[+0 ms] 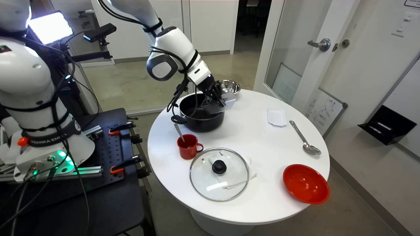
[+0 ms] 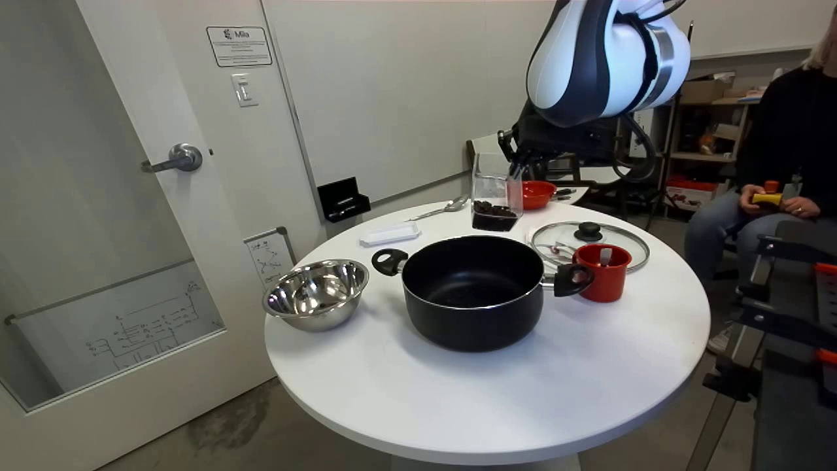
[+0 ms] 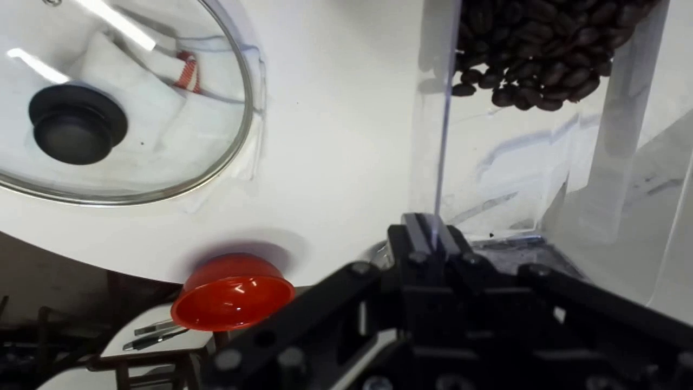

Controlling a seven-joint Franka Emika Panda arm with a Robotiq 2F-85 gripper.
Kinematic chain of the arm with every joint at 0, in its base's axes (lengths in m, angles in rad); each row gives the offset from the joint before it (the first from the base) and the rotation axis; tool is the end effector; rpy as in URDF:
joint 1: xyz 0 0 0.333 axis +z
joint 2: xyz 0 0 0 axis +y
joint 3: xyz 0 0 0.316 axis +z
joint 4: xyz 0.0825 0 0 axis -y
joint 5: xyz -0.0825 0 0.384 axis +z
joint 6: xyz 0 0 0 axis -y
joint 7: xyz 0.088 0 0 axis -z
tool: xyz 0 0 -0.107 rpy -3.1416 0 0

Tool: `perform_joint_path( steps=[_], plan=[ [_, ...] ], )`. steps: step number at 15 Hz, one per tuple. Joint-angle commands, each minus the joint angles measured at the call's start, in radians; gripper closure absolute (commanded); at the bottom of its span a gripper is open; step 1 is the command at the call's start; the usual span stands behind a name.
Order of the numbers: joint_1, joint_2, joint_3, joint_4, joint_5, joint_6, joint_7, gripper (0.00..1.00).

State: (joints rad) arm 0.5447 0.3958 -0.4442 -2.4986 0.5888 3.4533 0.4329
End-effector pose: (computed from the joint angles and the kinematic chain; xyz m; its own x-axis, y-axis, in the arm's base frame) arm 0.4957 -0.0199 0.2212 0.4835 -0.6934 0.5343 -0.6844 -0.6800 -0.2632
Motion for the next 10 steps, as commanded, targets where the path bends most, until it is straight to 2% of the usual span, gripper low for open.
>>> perform_joint_path(
  steps=[1,6,10],
  plan=[
    [-0.106,-0.036,0.065,-0.014,-0.006,-0.029,0.088,0.99],
    [-0.208,-0.027,0.098,0.005,0.011,-0.114,0.152,0.99],
    [-0.259,-0.021,0.104,0.025,0.024,-0.170,0.191,0.99]
  ],
)
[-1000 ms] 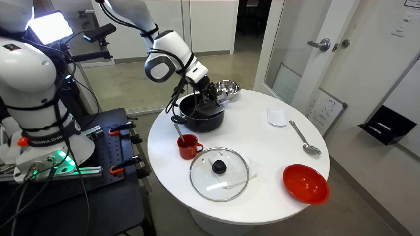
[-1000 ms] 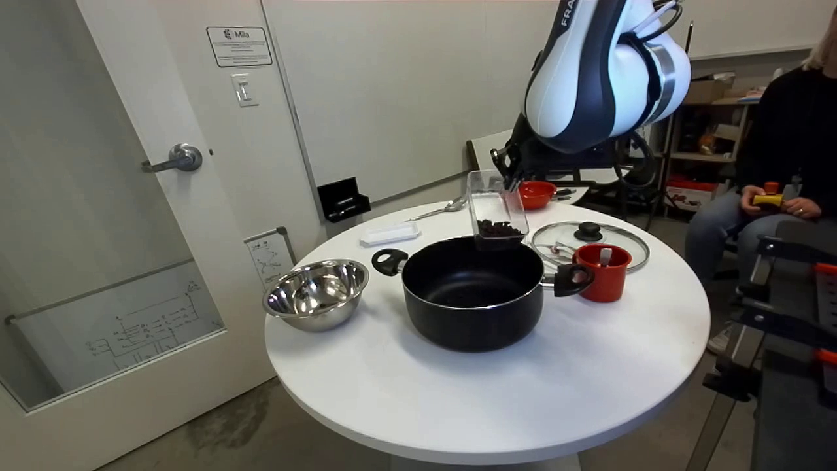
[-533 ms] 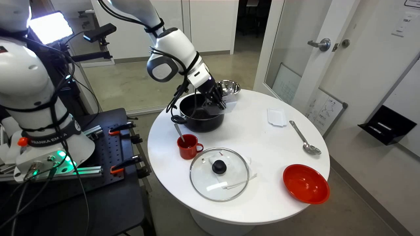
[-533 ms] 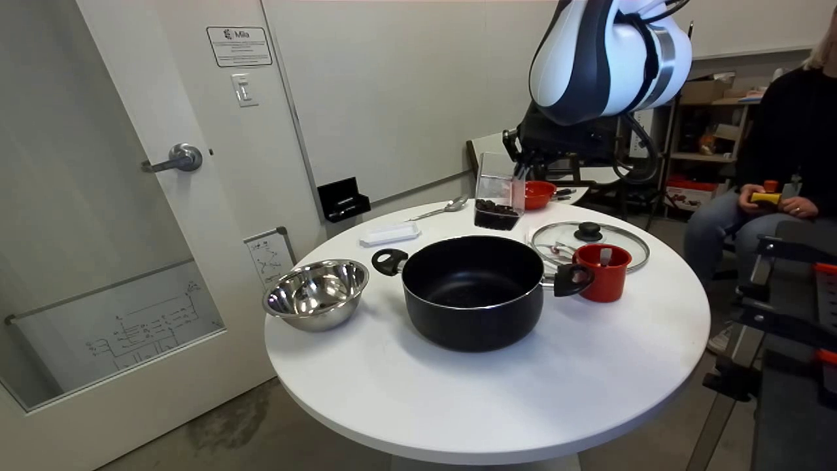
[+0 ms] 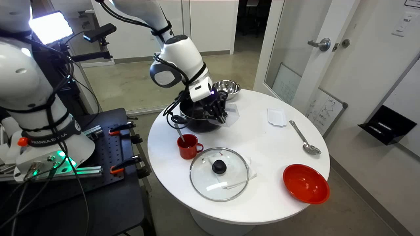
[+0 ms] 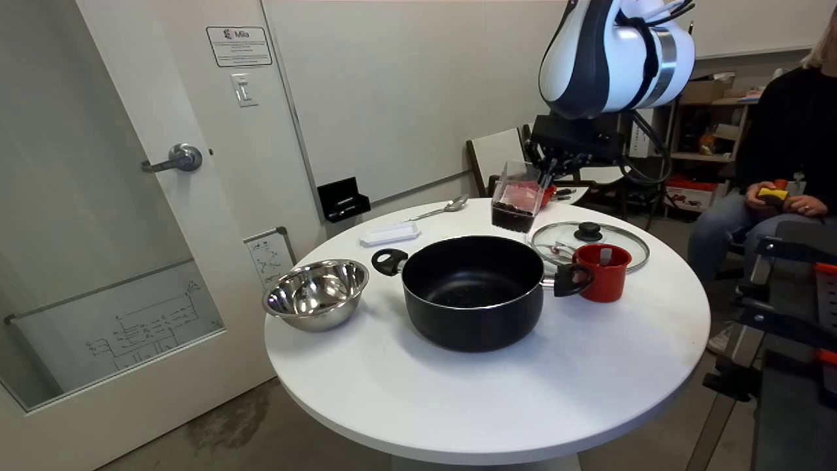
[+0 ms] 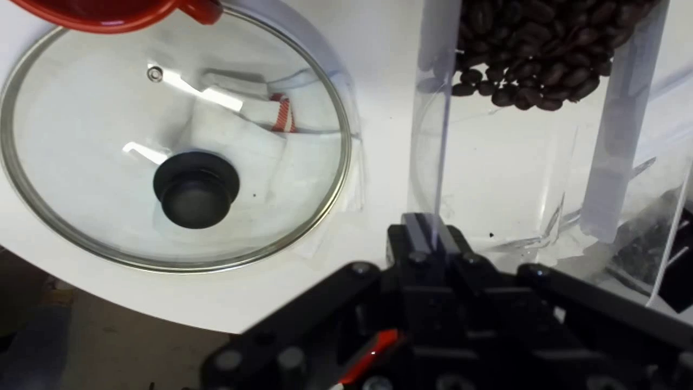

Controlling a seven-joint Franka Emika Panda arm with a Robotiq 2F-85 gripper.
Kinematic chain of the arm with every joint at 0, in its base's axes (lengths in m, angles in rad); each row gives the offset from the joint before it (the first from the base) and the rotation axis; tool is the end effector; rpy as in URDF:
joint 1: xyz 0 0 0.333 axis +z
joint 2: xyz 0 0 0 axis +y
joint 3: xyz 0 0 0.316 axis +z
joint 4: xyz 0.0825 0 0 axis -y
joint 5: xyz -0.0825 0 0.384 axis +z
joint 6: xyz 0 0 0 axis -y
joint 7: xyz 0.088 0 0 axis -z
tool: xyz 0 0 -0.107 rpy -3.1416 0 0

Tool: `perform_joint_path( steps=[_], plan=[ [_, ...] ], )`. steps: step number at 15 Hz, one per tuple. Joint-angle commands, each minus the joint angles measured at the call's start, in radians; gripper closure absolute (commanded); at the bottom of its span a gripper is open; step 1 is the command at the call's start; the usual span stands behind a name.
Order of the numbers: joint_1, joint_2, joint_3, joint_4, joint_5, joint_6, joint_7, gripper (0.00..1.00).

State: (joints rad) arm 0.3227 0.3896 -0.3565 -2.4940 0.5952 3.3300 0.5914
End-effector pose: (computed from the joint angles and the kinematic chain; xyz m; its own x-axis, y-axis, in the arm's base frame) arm 0.4845 -0.0824 0.2005 0.2975 -0.8804 0.3693 -0.8580 -0.4162 -0.3010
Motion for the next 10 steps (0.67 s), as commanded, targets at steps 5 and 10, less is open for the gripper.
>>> perform_joint_path(
  steps=[5,10],
  plan=[
    [-0.060,0.010,0.013,0.083,0.017,-0.093,0.071,0.99],
    [-0.057,0.039,-0.030,0.186,-0.013,-0.216,0.067,0.99]
  ],
)
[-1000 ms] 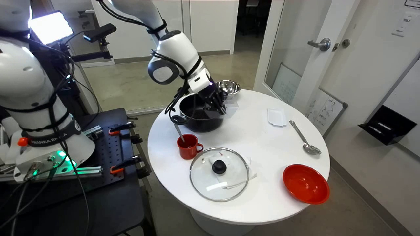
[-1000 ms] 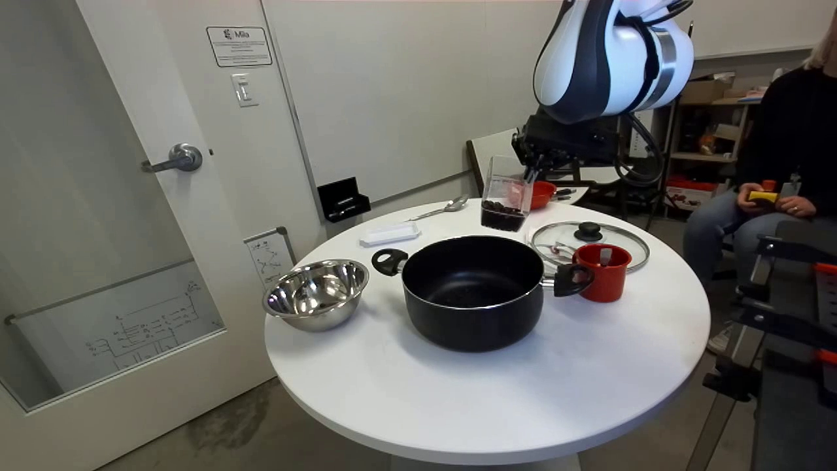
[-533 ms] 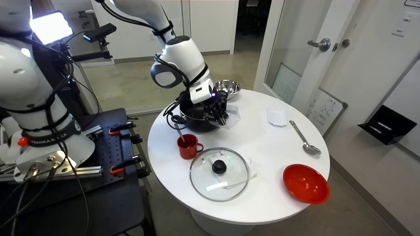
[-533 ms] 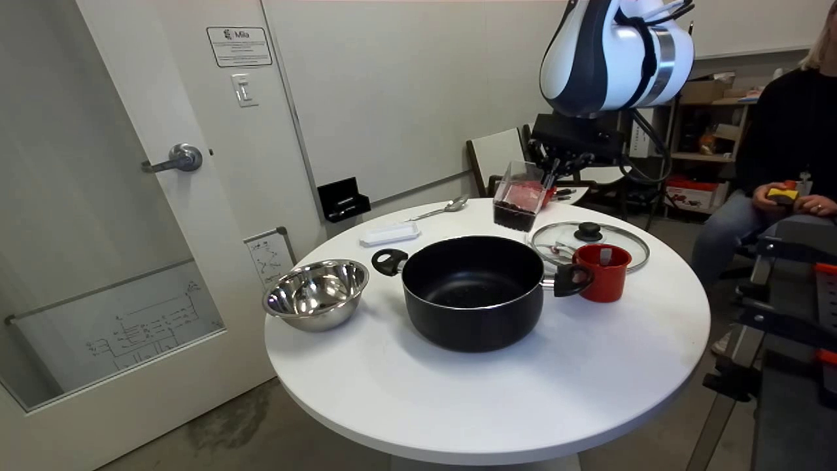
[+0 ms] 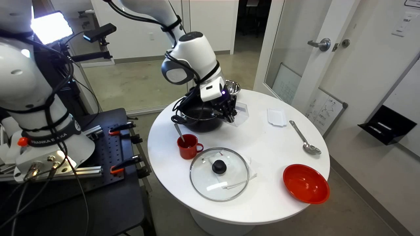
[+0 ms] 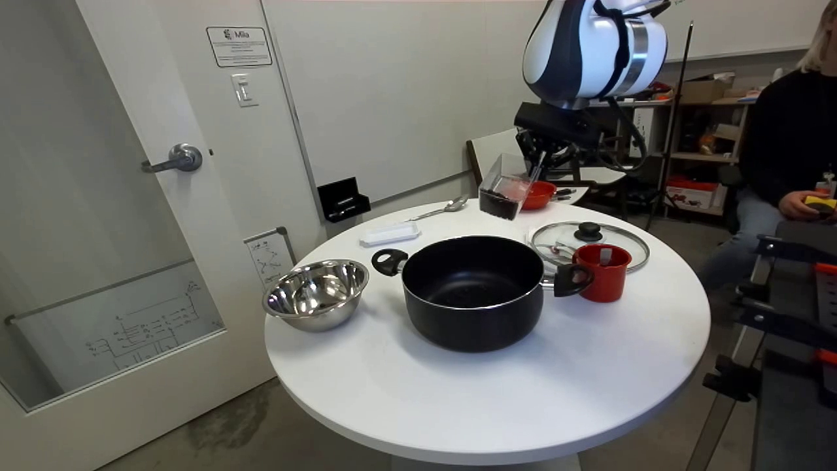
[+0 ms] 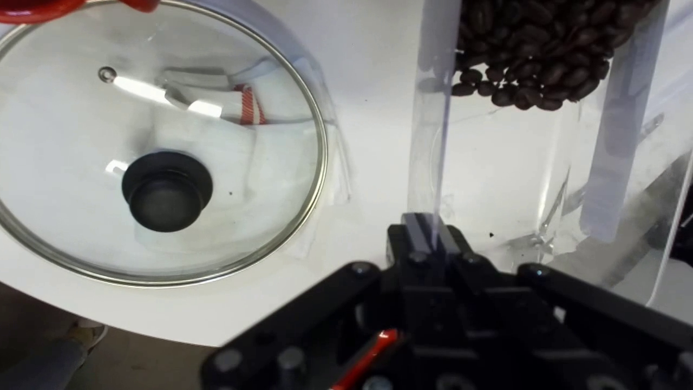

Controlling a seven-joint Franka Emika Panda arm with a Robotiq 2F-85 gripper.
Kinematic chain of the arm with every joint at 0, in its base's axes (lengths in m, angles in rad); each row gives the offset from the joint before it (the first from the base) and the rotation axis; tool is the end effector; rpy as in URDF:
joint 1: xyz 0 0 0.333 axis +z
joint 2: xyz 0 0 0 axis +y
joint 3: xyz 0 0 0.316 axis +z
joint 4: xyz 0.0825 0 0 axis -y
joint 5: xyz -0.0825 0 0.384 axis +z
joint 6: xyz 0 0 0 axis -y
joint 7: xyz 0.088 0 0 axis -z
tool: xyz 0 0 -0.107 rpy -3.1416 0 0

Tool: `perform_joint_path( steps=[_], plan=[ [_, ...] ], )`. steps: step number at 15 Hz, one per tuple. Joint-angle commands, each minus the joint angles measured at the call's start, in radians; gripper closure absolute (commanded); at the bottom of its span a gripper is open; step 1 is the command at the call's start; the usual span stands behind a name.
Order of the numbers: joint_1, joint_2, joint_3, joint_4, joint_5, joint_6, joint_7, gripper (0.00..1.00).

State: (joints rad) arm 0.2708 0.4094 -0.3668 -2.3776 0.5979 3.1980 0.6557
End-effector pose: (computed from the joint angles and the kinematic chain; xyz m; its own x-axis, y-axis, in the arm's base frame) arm 0.5176 -0.1063 0.2117 0.2092 -0.9337 0.2905 -0.8919 -0.3040 -0.3348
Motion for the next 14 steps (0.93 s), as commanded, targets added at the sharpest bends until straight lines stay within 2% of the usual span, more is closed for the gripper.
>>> perform_joint_path(
  steps=[1,9,10,14],
  plan=[
    [-0.002,0.006,-0.006,0.021,-0.003,-0.027,0.000,0.97],
    [-0.006,0.016,-0.013,0.052,-0.005,-0.062,-0.001,0.97],
    [-0.006,0.016,-0.013,0.052,-0.005,-0.062,-0.001,0.99],
    [0.108,0.102,-0.169,0.143,-0.033,-0.153,0.098,0.99]
  ],
)
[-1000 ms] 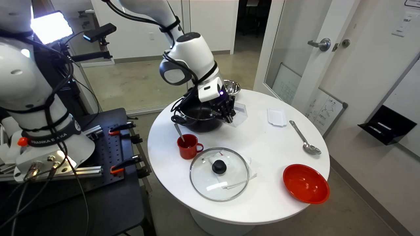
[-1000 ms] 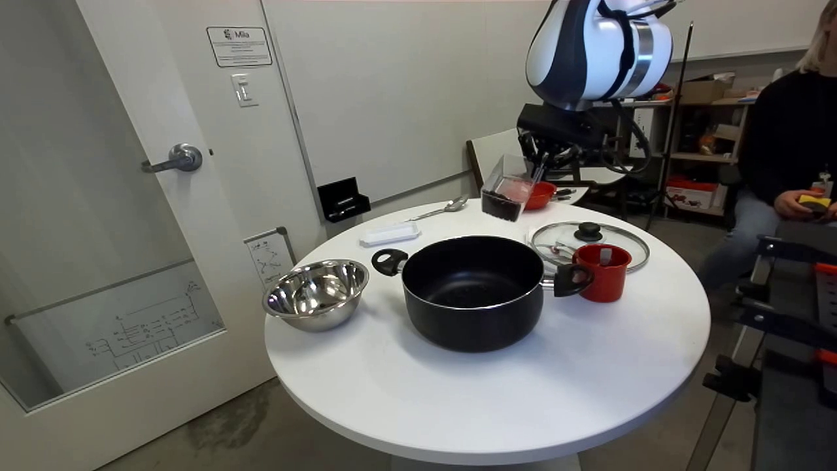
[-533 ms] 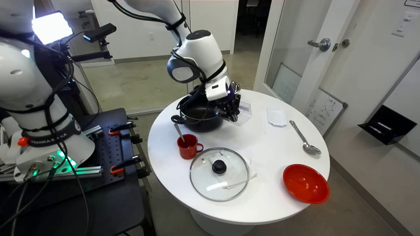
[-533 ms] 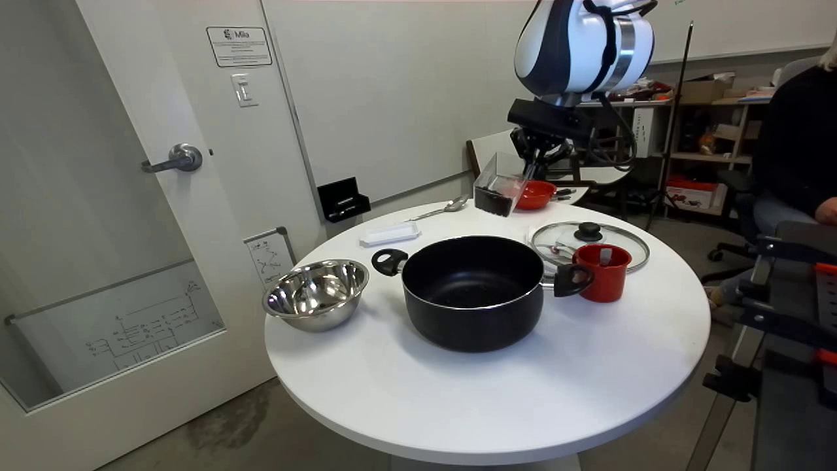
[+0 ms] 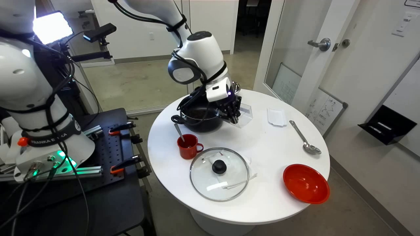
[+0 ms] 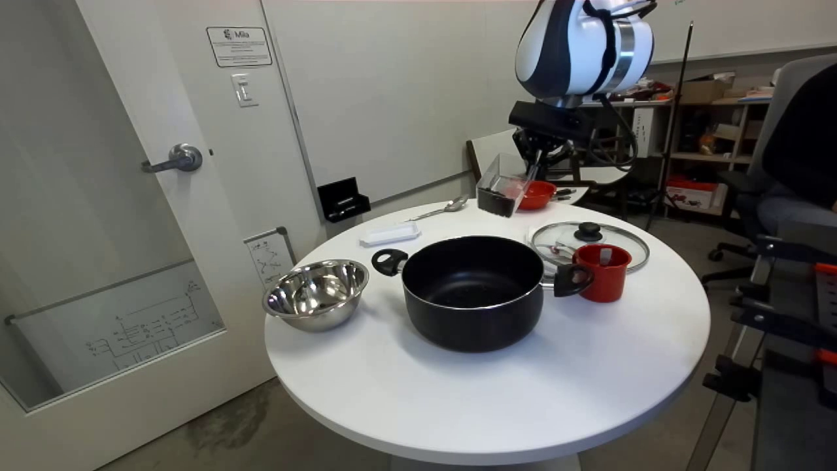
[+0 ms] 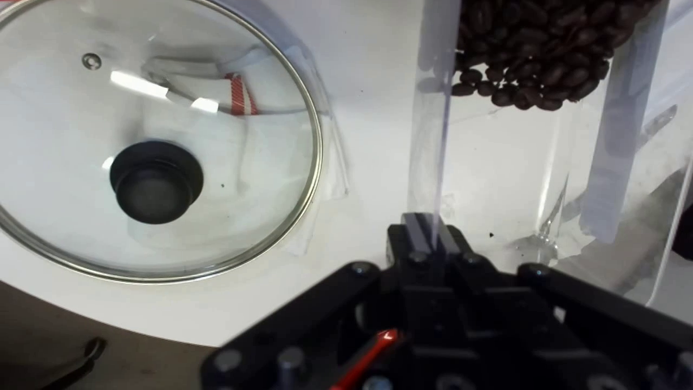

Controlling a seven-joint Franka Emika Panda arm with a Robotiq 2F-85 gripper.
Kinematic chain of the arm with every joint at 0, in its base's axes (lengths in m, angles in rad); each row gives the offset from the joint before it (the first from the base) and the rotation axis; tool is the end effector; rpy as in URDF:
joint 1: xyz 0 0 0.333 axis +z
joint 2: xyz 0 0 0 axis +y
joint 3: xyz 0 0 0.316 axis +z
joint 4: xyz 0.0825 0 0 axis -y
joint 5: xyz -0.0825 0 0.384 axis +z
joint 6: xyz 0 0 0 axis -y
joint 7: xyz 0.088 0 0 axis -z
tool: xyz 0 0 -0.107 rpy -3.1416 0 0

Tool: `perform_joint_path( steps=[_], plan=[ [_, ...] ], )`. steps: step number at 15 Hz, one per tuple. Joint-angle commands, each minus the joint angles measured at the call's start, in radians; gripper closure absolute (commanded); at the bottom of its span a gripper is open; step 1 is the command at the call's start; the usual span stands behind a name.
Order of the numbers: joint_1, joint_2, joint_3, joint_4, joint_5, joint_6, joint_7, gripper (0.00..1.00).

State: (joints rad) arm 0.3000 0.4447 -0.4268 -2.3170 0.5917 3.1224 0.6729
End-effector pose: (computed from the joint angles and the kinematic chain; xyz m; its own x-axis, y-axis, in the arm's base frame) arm 0.5325 -0.1187 0.2120 0.1984 -0.9405 0.2759 -0.9061 -0.2833 -0.3140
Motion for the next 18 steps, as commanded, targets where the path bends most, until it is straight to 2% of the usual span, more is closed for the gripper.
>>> perform_joint_path(
  steps=[1,3,4,5,9,11,14,18],
  plan=[
    [0.102,0.100,-0.153,0.130,-0.041,-0.128,0.112,0.99],
    [0.106,0.143,-0.202,0.238,-0.078,-0.291,0.148,0.99],
    [0.028,0.126,-0.136,0.265,-0.121,-0.370,0.134,0.99],
    [-0.036,0.134,-0.094,0.326,-0.203,-0.433,0.194,0.99],
    [-0.217,0.188,0.036,0.558,-0.311,-0.703,0.239,0.99],
    [-0.301,0.224,0.094,0.656,-0.315,-0.785,0.242,0.99],
    [-0.413,0.280,0.182,0.764,-0.265,-0.850,0.206,0.99],
    [-0.452,0.368,0.210,0.833,-0.300,-0.884,0.231,0.99]
  ],
)
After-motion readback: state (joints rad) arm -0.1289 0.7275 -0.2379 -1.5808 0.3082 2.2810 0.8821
